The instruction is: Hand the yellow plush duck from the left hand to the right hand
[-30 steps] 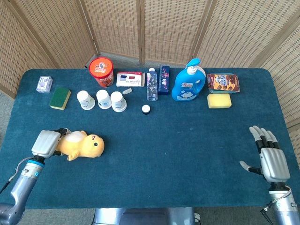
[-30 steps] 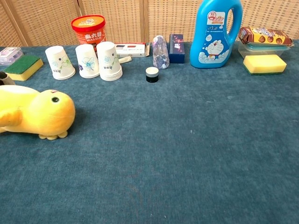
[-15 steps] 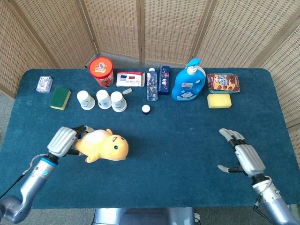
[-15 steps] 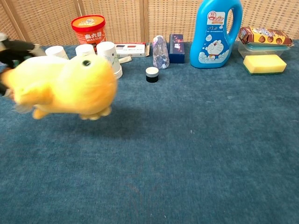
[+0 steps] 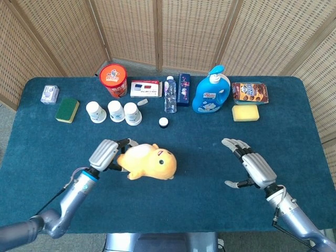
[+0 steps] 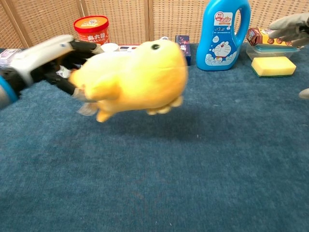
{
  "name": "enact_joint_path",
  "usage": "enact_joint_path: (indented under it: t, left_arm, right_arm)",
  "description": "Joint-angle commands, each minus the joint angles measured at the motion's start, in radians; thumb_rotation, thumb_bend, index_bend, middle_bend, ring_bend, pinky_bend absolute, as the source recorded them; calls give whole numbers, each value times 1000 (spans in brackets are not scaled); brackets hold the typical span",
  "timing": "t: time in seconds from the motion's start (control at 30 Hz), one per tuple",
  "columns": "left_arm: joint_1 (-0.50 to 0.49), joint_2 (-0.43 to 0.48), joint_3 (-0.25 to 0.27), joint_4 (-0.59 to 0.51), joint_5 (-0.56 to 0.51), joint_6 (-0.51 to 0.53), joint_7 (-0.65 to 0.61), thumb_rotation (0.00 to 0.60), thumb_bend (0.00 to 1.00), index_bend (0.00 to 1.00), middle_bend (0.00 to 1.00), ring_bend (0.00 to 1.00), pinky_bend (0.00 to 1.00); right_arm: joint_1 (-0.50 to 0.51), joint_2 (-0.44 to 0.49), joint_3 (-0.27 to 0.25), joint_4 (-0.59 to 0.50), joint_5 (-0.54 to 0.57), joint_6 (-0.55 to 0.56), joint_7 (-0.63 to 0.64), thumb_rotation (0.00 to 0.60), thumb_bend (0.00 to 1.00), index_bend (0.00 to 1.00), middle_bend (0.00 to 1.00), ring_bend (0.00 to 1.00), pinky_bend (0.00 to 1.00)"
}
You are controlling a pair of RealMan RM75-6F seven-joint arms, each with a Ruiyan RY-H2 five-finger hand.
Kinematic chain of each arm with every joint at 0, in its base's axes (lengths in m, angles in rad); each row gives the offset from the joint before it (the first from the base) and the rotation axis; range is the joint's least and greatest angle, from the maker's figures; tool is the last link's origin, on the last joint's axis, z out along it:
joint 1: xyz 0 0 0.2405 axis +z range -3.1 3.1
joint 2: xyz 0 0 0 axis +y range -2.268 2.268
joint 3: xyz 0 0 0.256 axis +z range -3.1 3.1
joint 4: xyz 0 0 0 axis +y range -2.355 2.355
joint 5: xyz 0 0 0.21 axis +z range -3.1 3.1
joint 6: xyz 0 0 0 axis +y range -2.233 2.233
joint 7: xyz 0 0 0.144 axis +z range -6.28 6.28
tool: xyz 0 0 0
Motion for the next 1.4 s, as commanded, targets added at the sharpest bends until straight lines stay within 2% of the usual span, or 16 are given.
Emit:
enact_joint_path:
  t: [0.03,0.5,0.9,1.07,1.17,1.2,1.27,1.33,1.4]
  left_arm:
    - [-29,-45,-24,1,-34,-27,21,600,16,649,645,563,766]
    - [-123,-151,-104,-45,-216,-144,188,600,16,642,642,563,766]
    - [-185,-166,-153,-103,-329,-182,317,600,16,636,638,559,766]
    - [-200,-172,-160,-126,-362,-183,351,600,17,634,636,557,766]
    - [-205,-174,-162,-133,-380,-182,360,600,17,633,635,556,766]
    - [-205,-174,-163,-135,-385,-181,360,600,16,633,635,556,766]
    - [-207,-173,-164,-137,-390,-179,361,600,16,632,635,555,766]
    - [-208,-170,-165,-143,-394,-178,361,600,16,631,634,555,766]
    - [-208,-166,-165,-150,-396,-175,360,600,17,630,634,554,766]
  right_arm:
    - [8,0,0,-4,2,-5,0,600,0,0,0,0,51]
    - [38,-6,-16,-58,-50,-2,-2,600,0,0,0,0,69]
    - [77,-47,-26,-81,-39,-43,-47,600,0,0,1,0,78]
    - [93,-85,-17,-82,-12,-55,-81,600,0,0,54,18,125]
    - [101,-111,-11,-82,4,-57,-114,600,0,19,160,113,212]
    - [102,-119,-9,-82,10,-55,-122,600,0,52,222,171,280]
    - [102,-136,-3,-81,19,-44,-138,600,0,153,352,291,432]
    - [96,-163,6,-74,27,-17,-158,600,5,337,516,440,616]
    - [90,-186,13,-69,40,5,-177,600,48,469,609,527,719]
